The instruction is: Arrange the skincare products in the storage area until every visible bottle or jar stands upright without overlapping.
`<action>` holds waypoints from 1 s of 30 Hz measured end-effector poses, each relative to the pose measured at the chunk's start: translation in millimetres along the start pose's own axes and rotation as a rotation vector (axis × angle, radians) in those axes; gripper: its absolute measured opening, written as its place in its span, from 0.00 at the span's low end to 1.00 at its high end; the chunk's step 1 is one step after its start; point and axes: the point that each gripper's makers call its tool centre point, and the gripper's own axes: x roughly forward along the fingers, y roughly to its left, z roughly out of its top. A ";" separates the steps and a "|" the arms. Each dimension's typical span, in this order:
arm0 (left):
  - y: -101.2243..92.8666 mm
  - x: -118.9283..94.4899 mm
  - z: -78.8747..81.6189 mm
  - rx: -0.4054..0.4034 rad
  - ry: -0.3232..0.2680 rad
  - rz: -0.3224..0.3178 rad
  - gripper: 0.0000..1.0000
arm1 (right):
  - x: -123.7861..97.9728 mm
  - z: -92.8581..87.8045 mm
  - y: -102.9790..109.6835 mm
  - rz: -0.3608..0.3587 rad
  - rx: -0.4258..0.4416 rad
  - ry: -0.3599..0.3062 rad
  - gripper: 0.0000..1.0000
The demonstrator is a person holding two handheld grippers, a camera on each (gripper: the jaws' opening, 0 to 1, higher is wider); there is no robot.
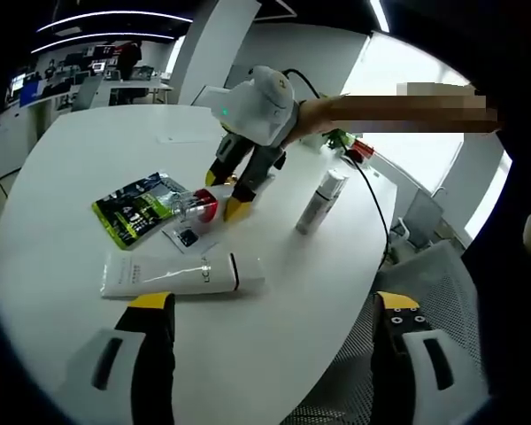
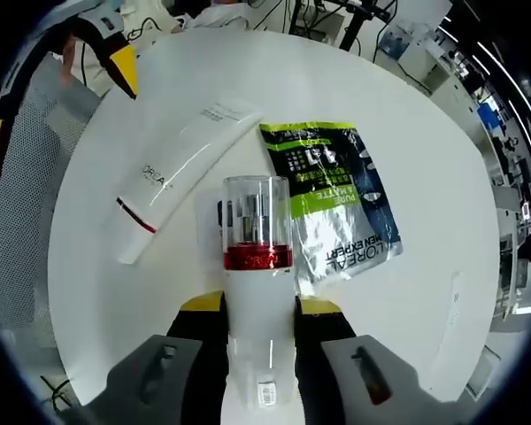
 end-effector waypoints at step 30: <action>-39.0 -29.1 37.9 0.028 -0.109 -0.014 0.89 | -119.7 62.0 36.2 -0.092 0.395 -0.473 0.27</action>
